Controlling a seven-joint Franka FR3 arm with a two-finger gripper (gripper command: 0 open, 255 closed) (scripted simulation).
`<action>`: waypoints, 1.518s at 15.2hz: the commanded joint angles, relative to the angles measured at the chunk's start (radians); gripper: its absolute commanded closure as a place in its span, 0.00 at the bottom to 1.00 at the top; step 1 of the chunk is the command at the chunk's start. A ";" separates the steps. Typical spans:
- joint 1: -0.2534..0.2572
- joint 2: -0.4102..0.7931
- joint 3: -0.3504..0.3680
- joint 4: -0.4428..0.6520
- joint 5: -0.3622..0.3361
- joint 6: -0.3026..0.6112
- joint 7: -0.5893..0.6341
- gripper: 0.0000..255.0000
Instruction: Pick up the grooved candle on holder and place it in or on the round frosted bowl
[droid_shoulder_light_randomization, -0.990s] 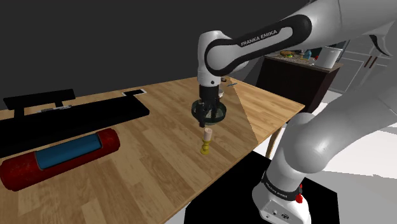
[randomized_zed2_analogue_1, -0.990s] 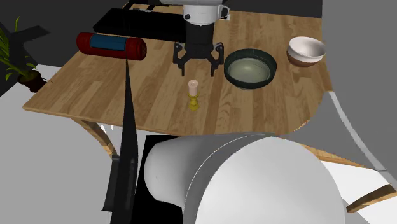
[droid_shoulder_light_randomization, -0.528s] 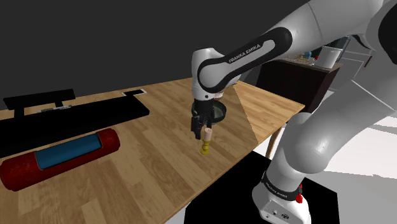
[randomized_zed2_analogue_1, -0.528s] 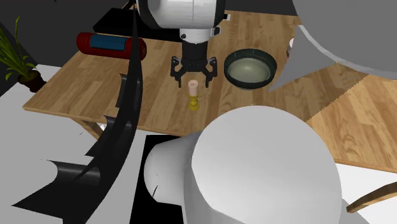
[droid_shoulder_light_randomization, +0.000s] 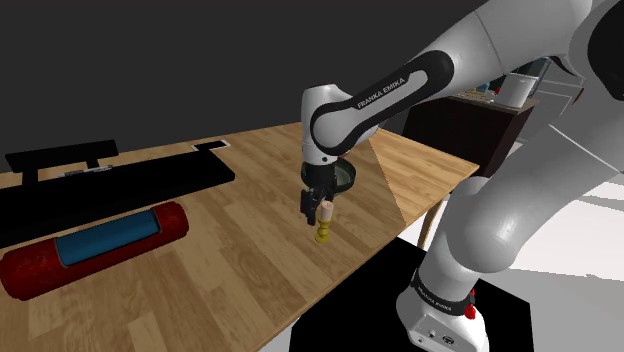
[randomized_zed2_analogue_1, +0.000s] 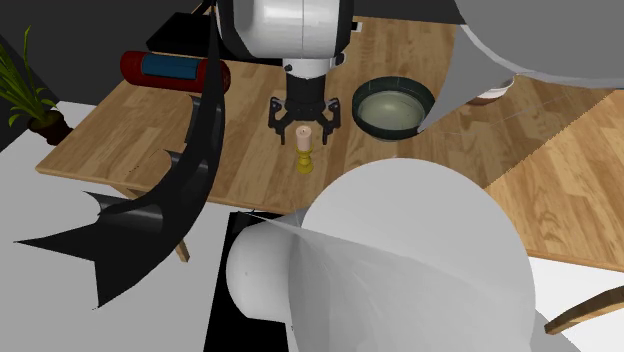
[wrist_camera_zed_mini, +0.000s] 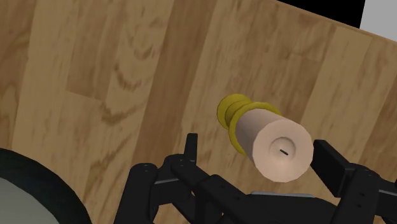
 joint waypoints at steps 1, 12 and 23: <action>0.000 0.000 0.000 0.000 0.000 0.001 0.000 0.00; 0.000 0.000 0.000 0.000 0.000 0.001 0.000 1.00; -0.003 -0.094 -0.002 0.084 -0.008 -0.178 0.013 1.00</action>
